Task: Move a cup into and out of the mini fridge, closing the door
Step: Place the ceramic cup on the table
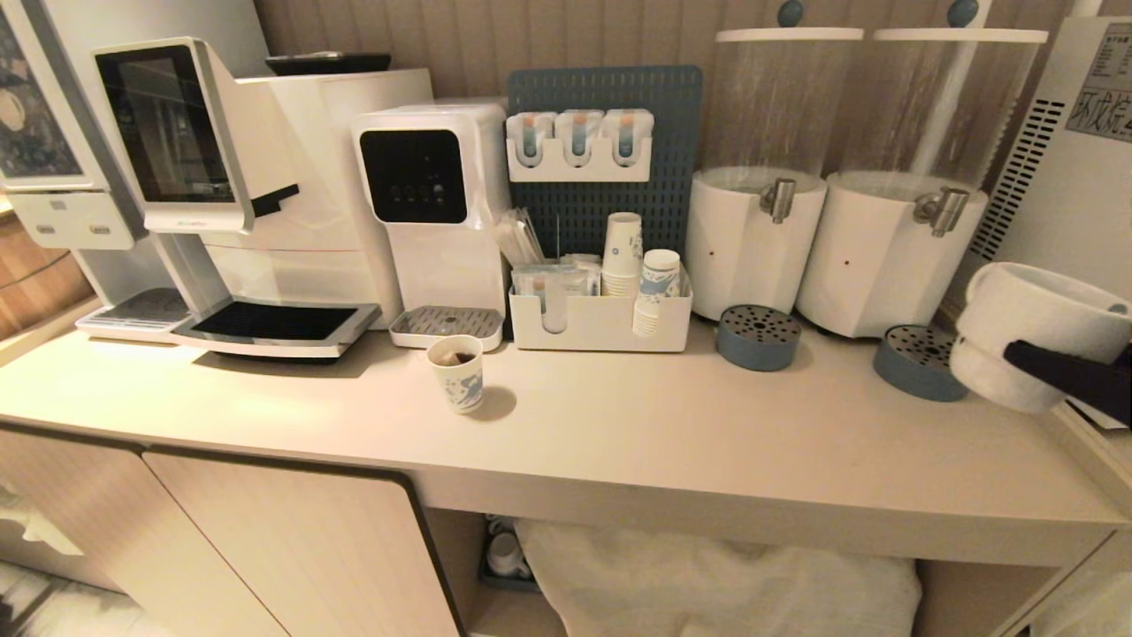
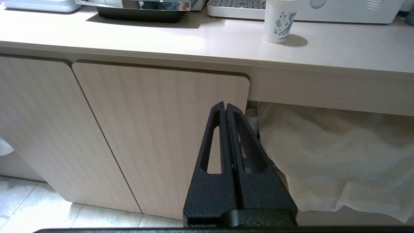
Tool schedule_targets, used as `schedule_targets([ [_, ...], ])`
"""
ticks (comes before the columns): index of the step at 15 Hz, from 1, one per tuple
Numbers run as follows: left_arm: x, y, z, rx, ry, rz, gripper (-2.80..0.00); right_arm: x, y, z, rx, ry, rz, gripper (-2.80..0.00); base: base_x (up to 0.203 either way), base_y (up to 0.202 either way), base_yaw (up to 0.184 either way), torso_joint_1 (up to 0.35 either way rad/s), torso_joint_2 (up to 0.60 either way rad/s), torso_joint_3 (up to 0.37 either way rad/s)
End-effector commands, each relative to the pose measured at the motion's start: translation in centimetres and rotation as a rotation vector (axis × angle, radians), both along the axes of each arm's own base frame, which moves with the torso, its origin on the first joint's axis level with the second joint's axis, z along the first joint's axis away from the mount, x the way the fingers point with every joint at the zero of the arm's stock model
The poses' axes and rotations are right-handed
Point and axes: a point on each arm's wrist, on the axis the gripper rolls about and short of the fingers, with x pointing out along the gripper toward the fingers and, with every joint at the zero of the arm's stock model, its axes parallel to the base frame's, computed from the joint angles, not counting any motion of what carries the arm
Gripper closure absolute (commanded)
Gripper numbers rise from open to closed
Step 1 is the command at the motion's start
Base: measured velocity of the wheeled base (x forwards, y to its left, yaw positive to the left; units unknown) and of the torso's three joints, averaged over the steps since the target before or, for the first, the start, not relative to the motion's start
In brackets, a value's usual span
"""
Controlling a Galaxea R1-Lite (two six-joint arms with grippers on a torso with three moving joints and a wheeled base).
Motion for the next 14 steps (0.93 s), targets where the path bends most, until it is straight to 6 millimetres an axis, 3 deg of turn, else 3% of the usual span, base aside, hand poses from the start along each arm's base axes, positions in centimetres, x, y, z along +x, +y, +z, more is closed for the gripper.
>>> schedule_targets([
  [1,0.0,0.0,0.0,-0.001,-0.001,0.001,0.0,3.5,-0.3,-2.8,-0.001,0.087,0.093,0.0,0.0,0.0,0.0,0.0,0.0,0.0],
  [6,0.0,0.0,0.0,-0.001,-0.001,0.001,0.0,6.7,-2.9,-5.4,-0.068,0.073,0.198,0.0,0.0,0.0,0.0,0.0,0.0,0.0],
  [9,0.0,0.0,0.0,-0.002,-0.001,0.001,0.0,10.9,-4.3,-9.3,-0.112,0.148,0.25,0.0,0.0,0.0,0.0,0.0,0.0,0.0],
  [14,0.0,0.0,0.0,-0.002,-0.003,0.001,0.0,16.2,-5.8,-14.0,-0.184,0.073,0.233,0.0,0.0,0.0,0.0,0.0,0.0,0.0],
])
